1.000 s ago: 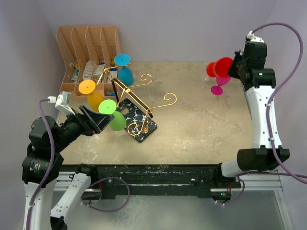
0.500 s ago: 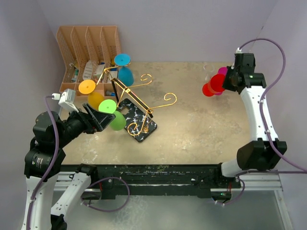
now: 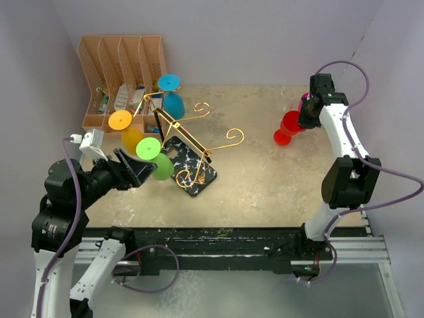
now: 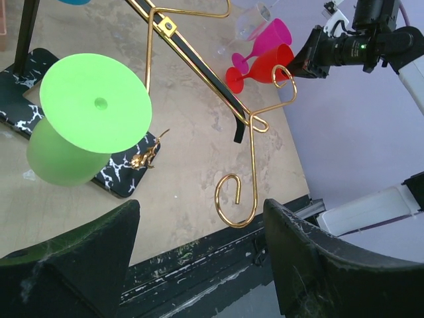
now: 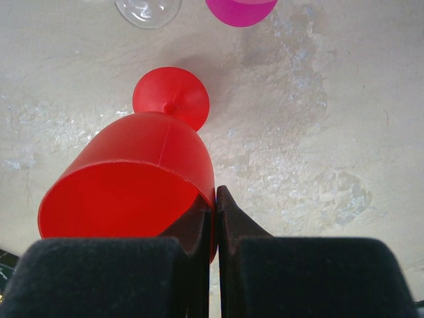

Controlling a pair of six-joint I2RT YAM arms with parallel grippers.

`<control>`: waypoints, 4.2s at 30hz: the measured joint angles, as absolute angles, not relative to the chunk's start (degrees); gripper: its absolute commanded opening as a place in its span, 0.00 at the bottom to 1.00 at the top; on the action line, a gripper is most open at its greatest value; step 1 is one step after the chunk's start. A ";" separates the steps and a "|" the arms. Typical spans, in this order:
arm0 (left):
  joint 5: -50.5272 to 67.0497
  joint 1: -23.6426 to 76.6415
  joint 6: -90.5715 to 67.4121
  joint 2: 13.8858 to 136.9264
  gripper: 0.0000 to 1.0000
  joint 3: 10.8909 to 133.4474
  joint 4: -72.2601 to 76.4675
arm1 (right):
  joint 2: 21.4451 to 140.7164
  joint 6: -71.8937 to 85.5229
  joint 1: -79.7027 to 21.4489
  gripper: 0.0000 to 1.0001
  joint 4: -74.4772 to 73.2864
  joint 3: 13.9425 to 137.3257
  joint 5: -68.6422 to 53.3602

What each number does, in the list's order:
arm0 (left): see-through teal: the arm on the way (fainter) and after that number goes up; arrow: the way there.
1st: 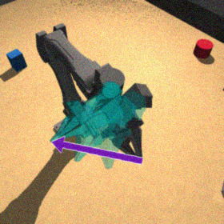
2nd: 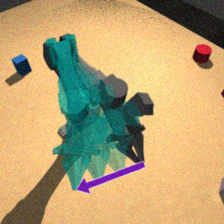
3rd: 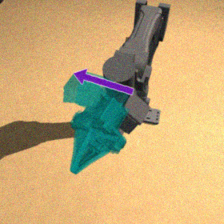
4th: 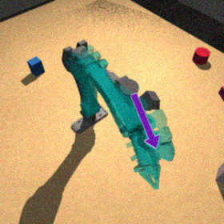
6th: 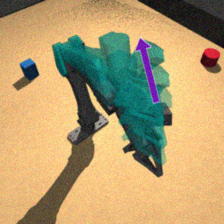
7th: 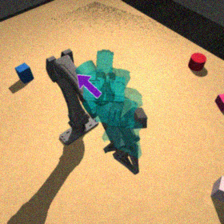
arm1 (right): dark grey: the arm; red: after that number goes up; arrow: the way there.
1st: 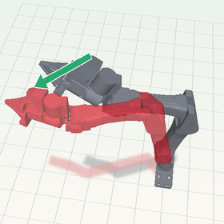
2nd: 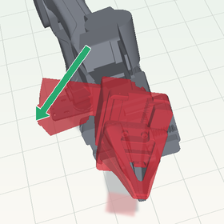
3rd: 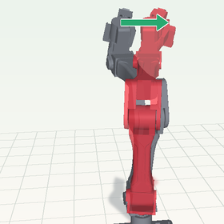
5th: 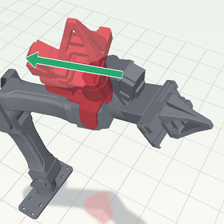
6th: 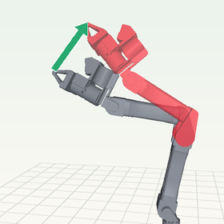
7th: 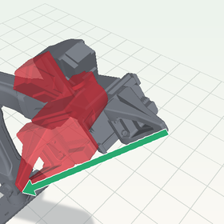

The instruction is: Take the wine glass off the wine glass rack

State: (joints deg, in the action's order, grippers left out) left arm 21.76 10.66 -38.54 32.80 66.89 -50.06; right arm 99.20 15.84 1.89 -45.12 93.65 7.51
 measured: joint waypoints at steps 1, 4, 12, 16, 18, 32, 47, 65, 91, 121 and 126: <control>21.65 10.66 -38.39 32.64 0.78 66.89 -50.33 | 99.96 15.86 1.89 0.00 -45.10 94.00 7.51; 21.37 10.66 -38.28 31.90 0.78 66.89 -51.24 | 101.80 16.01 1.89 0.00 -44.88 94.83 7.53; 19.99 10.66 -37.56 31.22 0.78 66.92 -52.93 | 104.77 16.14 1.89 0.04 -44.42 97.19 7.60; 18.96 10.66 -36.67 31.18 0.81 66.98 -54.37 | 105.93 16.34 1.89 0.18 -44.25 98.65 7.77; 18.37 10.66 -36.29 31.09 0.83 66.98 -55.07 | 106.21 16.40 1.89 0.21 -44.27 99.09 7.77; 11.77 10.66 -35.77 27.92 0.87 67.72 -58.70 | 102.91 16.47 1.89 0.27 -44.27 101.08 7.51; -1.63 10.66 -34.72 23.46 0.88 61.10 -60.97 | 77.14 21.54 -14.48 0.38 -30.92 99.88 -17.93; -8.16 10.66 -34.85 21.41 0.88 58.74 -61.84 | 102.50 31.42 -50.00 0.40 -26.04 115.96 -24.77; -9.19 10.66 -34.89 19.46 0.88 58.74 -62.22 | 117.30 29.67 -53.69 0.40 -38.39 132.25 -11.57; -9.21 10.66 -34.89 19.46 0.88 58.74 -62.22 | 115.98 29.02 -55.94 0.17 -36.01 127.94 -16.32; -9.21 10.66 -34.89 19.46 0.88 58.74 -62.24 | 115.46 29.67 -55.94 0.02 -34.96 126.96 -16.69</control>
